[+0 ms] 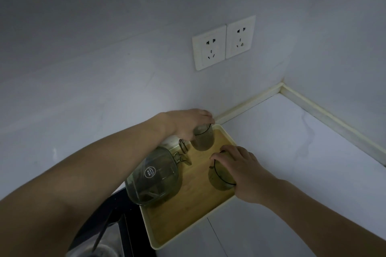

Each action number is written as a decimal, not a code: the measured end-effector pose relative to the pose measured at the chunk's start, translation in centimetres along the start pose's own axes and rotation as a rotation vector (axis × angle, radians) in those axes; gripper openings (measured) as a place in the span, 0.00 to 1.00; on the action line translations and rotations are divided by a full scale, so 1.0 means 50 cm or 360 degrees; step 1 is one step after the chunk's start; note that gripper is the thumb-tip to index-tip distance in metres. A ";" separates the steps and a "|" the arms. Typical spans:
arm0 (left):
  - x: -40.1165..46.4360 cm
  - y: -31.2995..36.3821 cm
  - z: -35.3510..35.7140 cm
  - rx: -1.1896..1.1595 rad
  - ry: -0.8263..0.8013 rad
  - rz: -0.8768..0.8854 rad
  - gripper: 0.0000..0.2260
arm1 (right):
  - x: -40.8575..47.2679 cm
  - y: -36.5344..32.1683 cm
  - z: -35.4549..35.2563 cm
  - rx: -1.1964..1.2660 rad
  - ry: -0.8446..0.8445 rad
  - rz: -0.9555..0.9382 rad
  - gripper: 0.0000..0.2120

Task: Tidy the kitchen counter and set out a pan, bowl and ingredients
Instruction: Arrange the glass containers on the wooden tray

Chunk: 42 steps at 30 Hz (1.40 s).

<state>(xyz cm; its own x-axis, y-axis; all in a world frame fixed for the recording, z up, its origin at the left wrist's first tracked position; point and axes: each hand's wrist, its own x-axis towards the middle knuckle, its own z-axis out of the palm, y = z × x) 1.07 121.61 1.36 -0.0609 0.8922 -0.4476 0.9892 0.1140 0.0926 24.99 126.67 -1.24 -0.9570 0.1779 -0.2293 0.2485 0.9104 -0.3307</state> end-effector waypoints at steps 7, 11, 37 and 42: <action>0.002 0.006 0.017 0.0208 -0.0123 0.0121 0.36 | 0.028 -0.012 0.001 -0.0138 -0.0042 -0.0198 0.36; -0.009 -0.004 0.027 0.0189 -0.0122 0.0136 0.37 | 0.042 -0.012 0.008 -0.0327 -0.0074 -0.0358 0.35; -0.129 -0.008 0.121 -0.0869 0.0626 -0.0318 0.42 | 0.024 -0.065 0.070 0.0091 0.0383 0.0600 0.41; -0.150 0.015 0.130 -0.0895 0.0663 -0.0371 0.38 | 0.018 -0.067 0.064 0.0369 0.0292 0.0956 0.43</action>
<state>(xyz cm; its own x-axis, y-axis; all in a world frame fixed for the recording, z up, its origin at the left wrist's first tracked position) 3.13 112.14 -1.02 -0.4175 0.8968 -0.1464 0.7333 0.4277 0.5284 23.77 122.58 -3.26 -0.6472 0.7081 -0.2824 0.7523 0.5333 -0.3868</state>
